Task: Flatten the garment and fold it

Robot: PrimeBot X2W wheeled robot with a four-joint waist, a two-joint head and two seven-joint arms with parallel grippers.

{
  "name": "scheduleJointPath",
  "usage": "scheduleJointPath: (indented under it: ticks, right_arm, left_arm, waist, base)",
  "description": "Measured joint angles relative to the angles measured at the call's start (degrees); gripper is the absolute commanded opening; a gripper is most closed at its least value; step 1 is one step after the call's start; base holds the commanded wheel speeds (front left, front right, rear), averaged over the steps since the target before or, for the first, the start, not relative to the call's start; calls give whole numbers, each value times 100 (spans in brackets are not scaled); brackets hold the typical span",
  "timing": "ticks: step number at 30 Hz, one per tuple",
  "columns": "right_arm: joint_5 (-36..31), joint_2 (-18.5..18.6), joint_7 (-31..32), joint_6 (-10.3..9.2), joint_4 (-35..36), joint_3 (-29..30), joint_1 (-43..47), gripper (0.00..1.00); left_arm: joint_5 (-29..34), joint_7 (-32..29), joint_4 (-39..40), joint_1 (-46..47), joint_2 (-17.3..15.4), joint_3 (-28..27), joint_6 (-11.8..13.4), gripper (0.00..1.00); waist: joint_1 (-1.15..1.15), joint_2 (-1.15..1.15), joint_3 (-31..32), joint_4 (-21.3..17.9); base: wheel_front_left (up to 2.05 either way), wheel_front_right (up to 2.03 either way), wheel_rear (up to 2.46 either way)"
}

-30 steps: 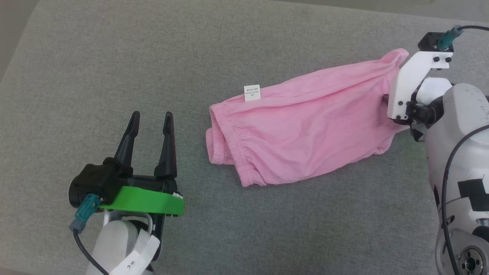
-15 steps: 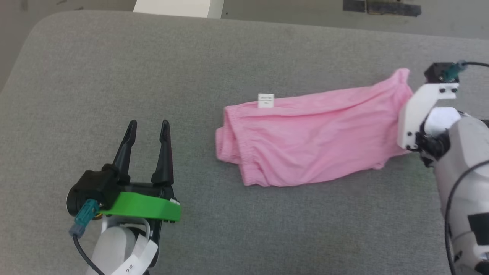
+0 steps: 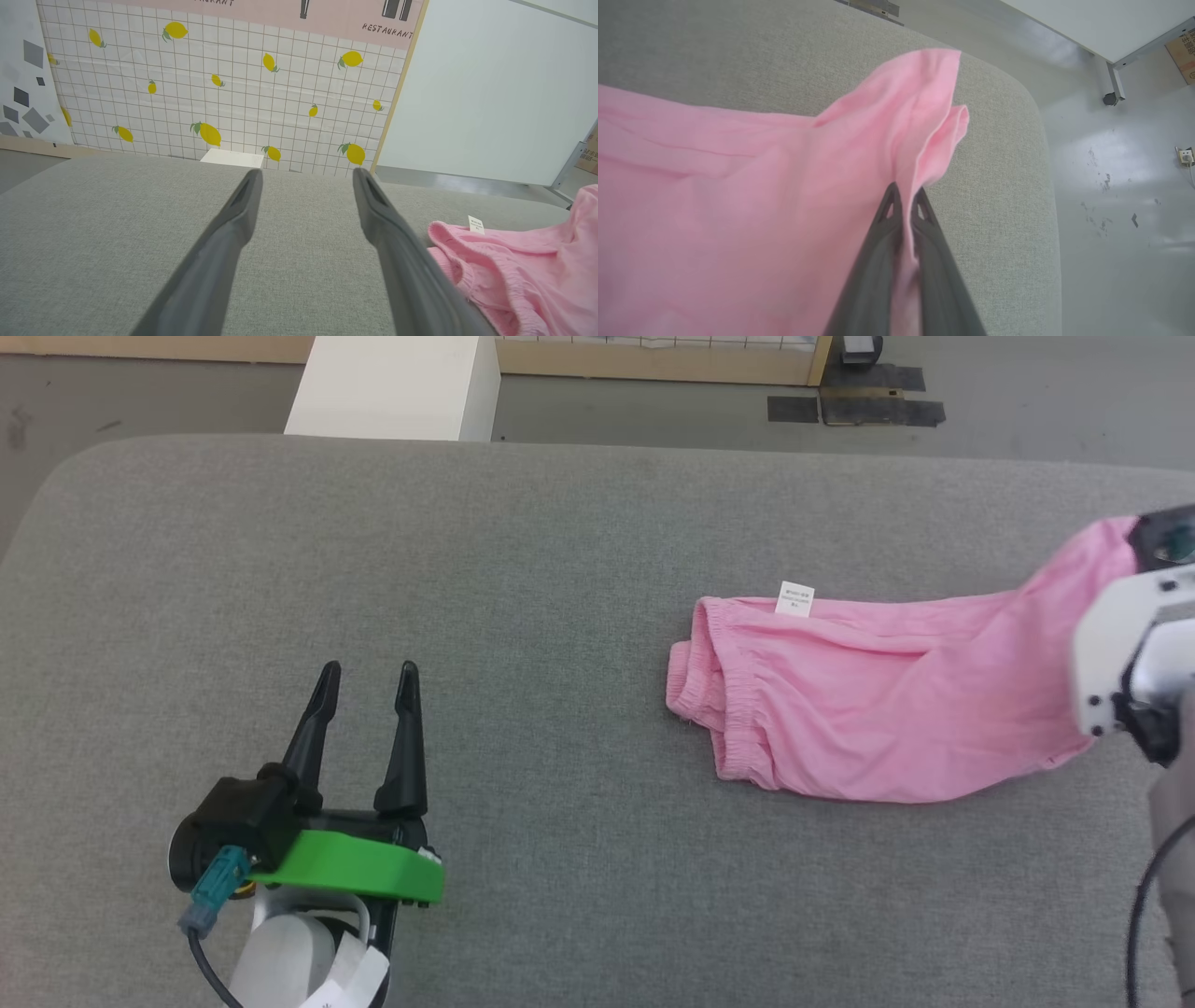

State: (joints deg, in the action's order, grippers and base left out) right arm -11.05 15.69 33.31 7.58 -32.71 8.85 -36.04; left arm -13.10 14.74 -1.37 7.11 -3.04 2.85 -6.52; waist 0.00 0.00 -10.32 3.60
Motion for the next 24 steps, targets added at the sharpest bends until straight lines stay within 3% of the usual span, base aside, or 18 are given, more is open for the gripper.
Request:
scheduleJointPath:
  ticks: [9,10,16,24]
  right_arm:
    - [692,-157,691,0,1648,-1940,161,0]
    - [966,-125,904,0,1948,-2524,162,0]
    - [1272,-138,1049,0,1930,-3332,155,0]
    - [1484,-361,1055,-1,1168,-3887,145,0]
  left_arm:
    - [0,0,-48,-5,0,57,-15,100]
    - [0,0,-48,-5,0,88,-33,100]
    - [-9,0,-45,-2,0,161,-48,100]
    - [-44,0,-47,10,0,207,-48,100]
  waist:
    - [0,0,95,85]
    - [0,0,75,154]
    - [0,0,-30,325]
    - [0,0,-205,568]
  base:
    - [0,0,0]
    - [0,0,0]
    - [0,0,0]
    - [0,0,0]
